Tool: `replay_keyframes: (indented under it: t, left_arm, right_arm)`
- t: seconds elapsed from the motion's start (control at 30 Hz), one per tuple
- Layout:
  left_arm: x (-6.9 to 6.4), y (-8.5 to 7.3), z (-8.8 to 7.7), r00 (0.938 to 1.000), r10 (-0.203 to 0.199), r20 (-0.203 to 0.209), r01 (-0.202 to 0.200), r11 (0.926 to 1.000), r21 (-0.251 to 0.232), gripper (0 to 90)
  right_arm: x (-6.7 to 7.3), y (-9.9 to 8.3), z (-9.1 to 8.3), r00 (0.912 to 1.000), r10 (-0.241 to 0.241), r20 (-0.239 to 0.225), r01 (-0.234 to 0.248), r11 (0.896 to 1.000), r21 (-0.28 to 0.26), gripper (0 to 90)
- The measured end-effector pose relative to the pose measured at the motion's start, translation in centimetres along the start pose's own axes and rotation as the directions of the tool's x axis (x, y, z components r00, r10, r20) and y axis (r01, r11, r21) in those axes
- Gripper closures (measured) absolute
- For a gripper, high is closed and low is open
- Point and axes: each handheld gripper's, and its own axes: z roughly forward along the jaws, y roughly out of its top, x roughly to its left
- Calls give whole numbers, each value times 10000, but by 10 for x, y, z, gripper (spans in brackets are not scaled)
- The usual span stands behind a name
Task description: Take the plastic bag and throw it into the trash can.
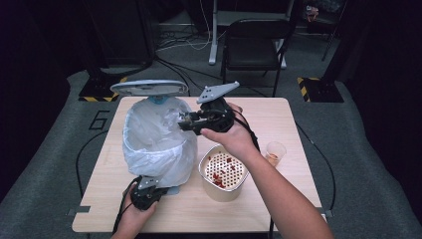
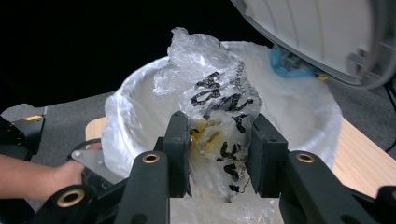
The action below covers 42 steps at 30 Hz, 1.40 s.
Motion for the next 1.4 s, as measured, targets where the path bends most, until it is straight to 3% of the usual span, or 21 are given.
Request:
replay_keyframes:
  t: [0.47,0.67,0.77,0.87,1.23,1.4]
  left_arm:
    - [0,0,0,10000,1,-13,-1,10000,34,900]
    - [0,0,0,10000,-15,29,15,10000,28,900]
    - [0,0,0,10000,-8,-1,8,10000,38,900]
    - [0,0,0,10000,-3,3,3,10000,43,900]
    - [0,0,0,10000,-26,6,26,10000,44,900]
    - [0,0,0,10000,-35,13,35,10000,42,900]
  right_arm:
    - [15,10,37,9973,-269,-688,247,9991,-331,631]
    - [18,7,47,9971,-53,-758,33,9996,-275,417]
    - [17,7,45,9978,171,-644,-200,9988,-455,343]
    - [15,7,41,9984,197,-533,-225,9984,-525,328]
    - [9,-8,19,9998,30,-175,-36,9993,-366,343]
    - [2,-20,5,9996,98,262,-92,9997,-221,350]
